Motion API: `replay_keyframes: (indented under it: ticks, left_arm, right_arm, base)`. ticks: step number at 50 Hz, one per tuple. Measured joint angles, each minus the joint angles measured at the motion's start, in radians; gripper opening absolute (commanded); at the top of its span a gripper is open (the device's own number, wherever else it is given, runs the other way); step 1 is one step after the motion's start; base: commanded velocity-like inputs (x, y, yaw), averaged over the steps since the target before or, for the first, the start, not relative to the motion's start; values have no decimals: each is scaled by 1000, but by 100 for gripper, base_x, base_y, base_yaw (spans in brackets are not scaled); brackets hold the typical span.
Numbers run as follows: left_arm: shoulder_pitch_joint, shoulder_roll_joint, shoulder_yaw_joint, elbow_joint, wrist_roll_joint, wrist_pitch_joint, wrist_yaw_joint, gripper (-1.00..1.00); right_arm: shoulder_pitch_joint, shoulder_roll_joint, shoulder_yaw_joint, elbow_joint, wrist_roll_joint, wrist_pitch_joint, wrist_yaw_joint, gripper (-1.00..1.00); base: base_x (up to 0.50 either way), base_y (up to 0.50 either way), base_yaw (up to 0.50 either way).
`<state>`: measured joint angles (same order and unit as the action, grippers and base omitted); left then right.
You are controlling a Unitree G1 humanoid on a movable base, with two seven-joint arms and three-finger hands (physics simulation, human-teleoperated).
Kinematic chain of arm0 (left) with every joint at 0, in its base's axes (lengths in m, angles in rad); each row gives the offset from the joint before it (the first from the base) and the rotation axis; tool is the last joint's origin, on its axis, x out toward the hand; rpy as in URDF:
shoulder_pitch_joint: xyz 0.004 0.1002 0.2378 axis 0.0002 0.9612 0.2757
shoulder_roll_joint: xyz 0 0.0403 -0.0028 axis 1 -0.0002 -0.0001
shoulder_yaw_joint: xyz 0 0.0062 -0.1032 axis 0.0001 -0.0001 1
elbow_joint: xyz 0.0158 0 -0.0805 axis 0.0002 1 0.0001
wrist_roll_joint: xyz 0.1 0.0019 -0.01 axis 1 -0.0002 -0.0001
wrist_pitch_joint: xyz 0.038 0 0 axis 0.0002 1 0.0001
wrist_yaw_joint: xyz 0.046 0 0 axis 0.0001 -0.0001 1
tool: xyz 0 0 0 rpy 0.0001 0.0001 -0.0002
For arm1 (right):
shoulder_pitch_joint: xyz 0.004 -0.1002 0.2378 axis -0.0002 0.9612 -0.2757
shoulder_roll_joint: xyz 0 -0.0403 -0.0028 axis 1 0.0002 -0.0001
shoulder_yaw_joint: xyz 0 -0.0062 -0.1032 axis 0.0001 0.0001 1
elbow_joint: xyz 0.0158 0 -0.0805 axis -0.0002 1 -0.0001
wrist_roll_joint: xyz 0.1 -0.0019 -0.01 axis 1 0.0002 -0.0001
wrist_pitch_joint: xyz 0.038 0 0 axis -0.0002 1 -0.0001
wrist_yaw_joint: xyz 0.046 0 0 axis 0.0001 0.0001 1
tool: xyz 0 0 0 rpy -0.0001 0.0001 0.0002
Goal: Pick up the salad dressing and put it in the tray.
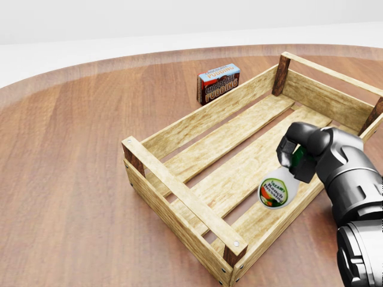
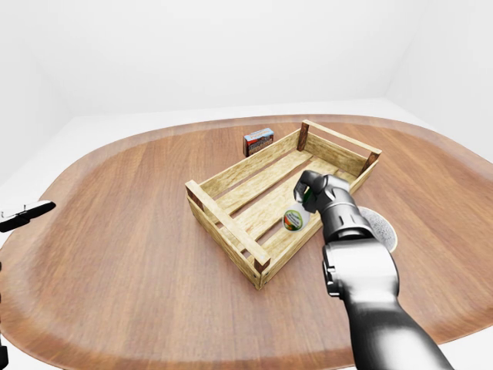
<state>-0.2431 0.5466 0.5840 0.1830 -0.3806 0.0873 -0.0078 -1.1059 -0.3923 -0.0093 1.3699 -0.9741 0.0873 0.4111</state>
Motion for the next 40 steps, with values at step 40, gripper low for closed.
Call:
replay_keyframes:
  ticks: [40]
  left_arm:
    - [-3, -3, -9, 29, 4, 0, -5, 100]
  right_arm:
    - [-19, 44, -23, 25, -177, 0, -78, -99]
  base:
    - [0, 0, 0]
